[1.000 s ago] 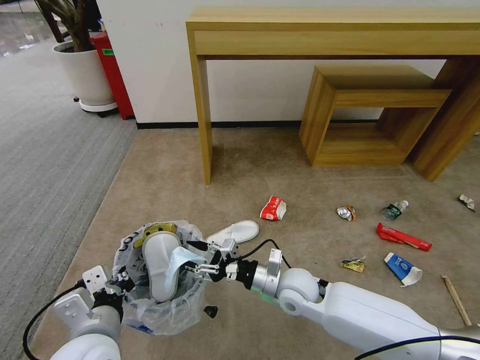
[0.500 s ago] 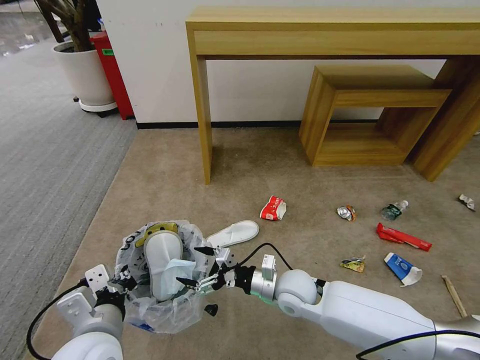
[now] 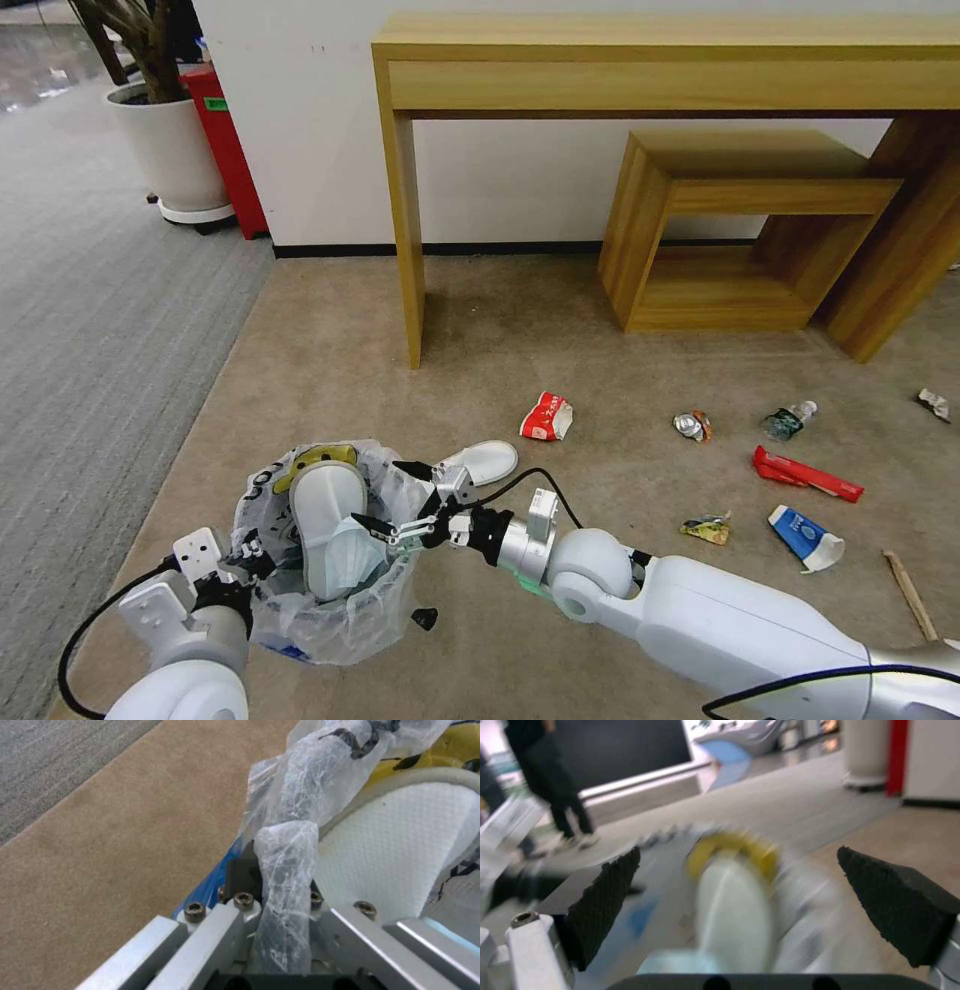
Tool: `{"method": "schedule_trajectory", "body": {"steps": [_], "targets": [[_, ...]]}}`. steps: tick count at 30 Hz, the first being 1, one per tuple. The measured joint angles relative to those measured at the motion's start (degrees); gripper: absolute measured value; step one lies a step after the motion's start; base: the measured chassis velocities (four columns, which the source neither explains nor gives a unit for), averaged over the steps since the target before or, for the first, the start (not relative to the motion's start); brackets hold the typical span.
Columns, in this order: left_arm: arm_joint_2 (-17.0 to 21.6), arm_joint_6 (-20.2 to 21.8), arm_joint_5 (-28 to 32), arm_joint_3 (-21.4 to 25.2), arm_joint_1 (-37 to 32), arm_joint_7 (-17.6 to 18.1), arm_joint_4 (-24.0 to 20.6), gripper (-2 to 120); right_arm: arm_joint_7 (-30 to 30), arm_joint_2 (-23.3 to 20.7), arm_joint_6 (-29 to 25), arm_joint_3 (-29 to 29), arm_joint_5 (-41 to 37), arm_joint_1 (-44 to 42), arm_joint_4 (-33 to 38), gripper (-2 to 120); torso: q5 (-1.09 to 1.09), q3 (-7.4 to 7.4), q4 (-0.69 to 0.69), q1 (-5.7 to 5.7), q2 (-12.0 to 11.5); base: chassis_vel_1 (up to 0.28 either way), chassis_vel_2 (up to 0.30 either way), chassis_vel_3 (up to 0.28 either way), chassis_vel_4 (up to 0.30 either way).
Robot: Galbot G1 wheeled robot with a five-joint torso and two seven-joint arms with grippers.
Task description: Pick up the trash bin and place the garbage on the floor into it.
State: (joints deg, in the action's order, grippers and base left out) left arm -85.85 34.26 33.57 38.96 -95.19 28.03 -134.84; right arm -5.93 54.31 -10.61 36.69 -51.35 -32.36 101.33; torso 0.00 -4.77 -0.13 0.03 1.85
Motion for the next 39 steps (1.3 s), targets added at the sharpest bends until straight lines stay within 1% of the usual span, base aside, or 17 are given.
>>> {"method": "schedule_trajectory", "body": {"steps": [1, 4, 5, 8, 9, 12, 13, 14, 15, 16, 17, 20, 21, 24, 29, 32, 39], "targets": [[0.0, 0.0, 0.0, 0.0, 0.0, 0.0, 0.0, 1, 0.0, 0.0, 0.0, 0.0, 0.0, 0.0, 0.0, 100, 0.0, 0.0, 0.0, 0.0, 0.0, 0.0, 0.0, 0.0, 0.0], [0.5, 0.1, 0.6, 0.3, -0.2, 0.1, 0.1, 1, 3.2, 0.0, 1.2, -5.7, -1.4, -0.9, 1.2, 100, 0.0, 0.0, 0.0, 0.0, 0.0, 0.0, 0.0, 0.0, 0.0], [0.5, 0.1, 0.6, 0.3, -0.2, 0.1, 0.1, 1, 3.2, 0.0, 1.2, -5.7, -1.4, -0.9, 1.2, 100, 0.0, 0.0, 0.0, 0.0, 0.0, 0.0, 0.0, 0.0, 0.0], [1.1, 0.7, 1.5, 0.9, -0.3, 0.3, 0.1, 1, 6.3, -1.7, 2.9, -13.2, -2.2, -2.6, 2.7, 100, 0.01, 0.0, 0.0, 0.0, 0.0, 0.0, 0.0, 0.0, 0.0], [1.1, 0.7, 1.5, 0.9, -0.3, 0.3, 0.1, 1, 6.3, -1.7, 2.9, -13.2, -2.2, -2.6, 2.7, 100, 0.01, 0.0, 0.0, 0.0, 0.0, 0.0, 0.0, 0.0, 0.0], [1.8, 1.0, 2.2, 1.4, -0.4, 0.4, 0.1, 1, 9.3, -3.8, 5.0, -21.6, -2.4, -6.3, 4.4, 100, 0.02, 0.0, -0.01, 0.0, 0.0, 0.0, 0.0, 0.0, 0.0], [1.8, 1.0, 2.2, 1.4, -0.4, 0.4, 0.1, 1, 9.3, -3.8, 5.0, -21.6, -2.4, -6.3, 4.4, 100, 0.02, 0.0, -0.01, 0.0, 0.0, 0.0, 0.0, 0.0, 0.0], [2.0, 1.0, 2.2, 1.6, -0.5, 0.5, 0.0, 1, 10.4, -4.7, 5.7, -24.6, -2.2, -7.9, 5.1, 100, 0.01, 0.0, 0.0, 0.0, 0.0, 0.0, 0.0, 0.0, 0.0], [2.1, 1.0, 2.2, 1.6, -0.5, 0.5, 0.0, 1, 10.7, -4.9, 5.7, -25.2, -2.1, -8.3, 5.2, 100, 0.01, 0.0, 0.0, 0.0, 0.0, 0.0, 0.0, 0.0, 0.0], [2.3, 1.0, 2.4, 1.9, -0.6, 0.5, 0.0, 1, 12.3, -5.9, 5.7, -27.9, -1.3, -10.6, 5.8, 100, 0.01, 0.0, -0.01, 0.0, 0.0, 0.0, 0.0, 0.0, 0.0], [2.3, 1.0, 2.4, 1.9, -0.6, 0.5, 0.0, 1, 12.3, -5.9, 5.7, -27.9, -1.3, -10.6, 5.8, 100, 0.01, 0.0, -0.01, 0.0, 0.0, 0.0, 0.0, 0.0, 0.0], [2.9, 1.0, 2.6, 2.4, -0.7, 0.5, 0.0, 1, 15.2, -7.7, 4.2, -33.8, 0.5, -16.2, 6.4, 100, 0.02, 0.0, -0.01, 0.0, 0.0, 0.0, 0.0, 0.0, 0.0], [2.9, 1.0, 2.6, 2.4, -0.7, 0.5, 0.0, 1, 15.2, -7.7, 4.2, -33.8, 0.5, -16.2, 6.4, 100, 0.02, 0.0, -0.01, 0.0, 0.0, 0.0, 0.0, 0.0, 0.0], [3.3, 1.0, 2.7, 2.4, -0.7, 0.5, 0.0, 1, 16.3, -8.5, 3.2, -38.1, 2.4, -19.7, 6.4, 100, 0.0, 0.01, -0.01, 0.0, 0.0, 0.0, 0.0, 0.0, 0.0], [3.5, 1.0, 2.8, 2.5, -0.6, 0.5, 0.0, 1, 18.2, -8.7, 3.5, -42.3, 3.9, -22.5, 6.4, 100, 0.0, 0.0, 0.0, 0.0, 0.0, 0.0, 0.0, 0.0, 0.0], [3.6, 1.0, 2.8, 2.4, -0.6, 0.4, 0.2, 1, 20.5, -8.8, 6.5, -46.4, 4.2, -25.3, 6.6, 100, 0.01, 0.0, -0.01, 0.0, 0.0, 0.0, 0.0, 0.0, 0.0], [3.6, 0.7, 2.6, 2.4, -0.8, 0.4, 0.4, 1, 20.2, -8.3, 7.0, -48.2, 4.9, -26.6, 6.3, 100, 0.0, 0.0, 0.0, 0.0, 0.0, 0.0, 0.0, 0.0, 0.0]]}}
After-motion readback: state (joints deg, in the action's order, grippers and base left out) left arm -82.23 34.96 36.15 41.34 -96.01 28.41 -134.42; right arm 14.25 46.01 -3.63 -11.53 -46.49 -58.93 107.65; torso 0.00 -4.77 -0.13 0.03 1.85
